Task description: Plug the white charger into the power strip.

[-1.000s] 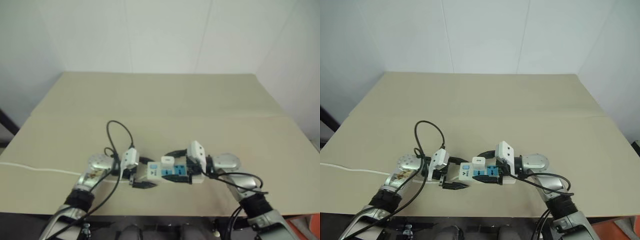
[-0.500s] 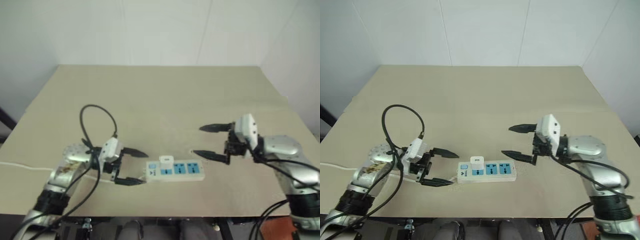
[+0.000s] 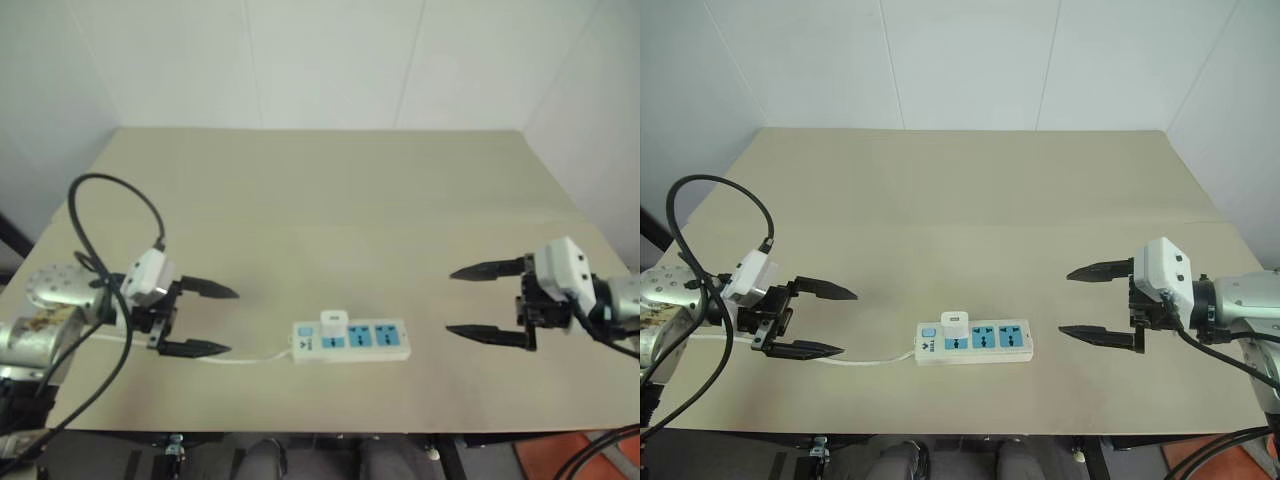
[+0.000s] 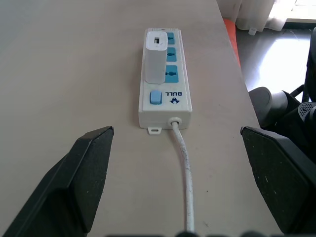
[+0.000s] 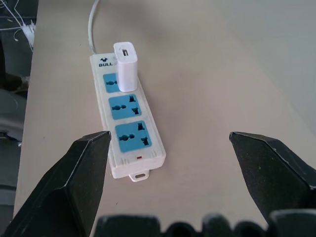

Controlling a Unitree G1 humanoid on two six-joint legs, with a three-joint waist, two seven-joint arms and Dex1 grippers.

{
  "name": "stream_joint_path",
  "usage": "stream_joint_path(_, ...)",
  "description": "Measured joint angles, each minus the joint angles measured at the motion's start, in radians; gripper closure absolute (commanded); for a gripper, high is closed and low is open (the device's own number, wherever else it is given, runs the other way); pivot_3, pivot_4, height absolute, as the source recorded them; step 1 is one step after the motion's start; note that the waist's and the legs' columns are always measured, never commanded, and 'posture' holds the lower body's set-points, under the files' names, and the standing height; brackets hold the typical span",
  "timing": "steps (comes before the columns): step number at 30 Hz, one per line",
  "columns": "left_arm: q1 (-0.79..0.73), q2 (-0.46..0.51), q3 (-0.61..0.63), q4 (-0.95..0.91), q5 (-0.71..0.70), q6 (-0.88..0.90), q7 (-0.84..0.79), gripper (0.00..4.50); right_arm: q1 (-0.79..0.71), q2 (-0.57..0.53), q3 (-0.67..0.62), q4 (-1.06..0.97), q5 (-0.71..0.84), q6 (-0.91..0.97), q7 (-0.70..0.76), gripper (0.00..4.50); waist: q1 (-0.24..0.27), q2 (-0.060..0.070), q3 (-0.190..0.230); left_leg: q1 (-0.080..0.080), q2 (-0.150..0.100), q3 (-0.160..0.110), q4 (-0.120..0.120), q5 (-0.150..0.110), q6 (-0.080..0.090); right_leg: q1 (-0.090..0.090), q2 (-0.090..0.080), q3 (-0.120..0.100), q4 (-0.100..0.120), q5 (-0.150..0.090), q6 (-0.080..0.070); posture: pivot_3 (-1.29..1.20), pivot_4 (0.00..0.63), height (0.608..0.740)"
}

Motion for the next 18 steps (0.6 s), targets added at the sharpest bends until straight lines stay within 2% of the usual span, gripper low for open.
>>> stream_joint_path(18,0.029,0.003,0.025,-0.067,-0.014,0.051,0.038,0.01,0.050,0.001,-0.002,-0.028,-0.011,-0.005,-0.021,0.00,0.001,0.000,0.000,0.000,0.000,0.000,0.006,0.000,0.000,0.000,0.000,0.000,0.006,0.000,0.000,0.00,0.150,0.740)
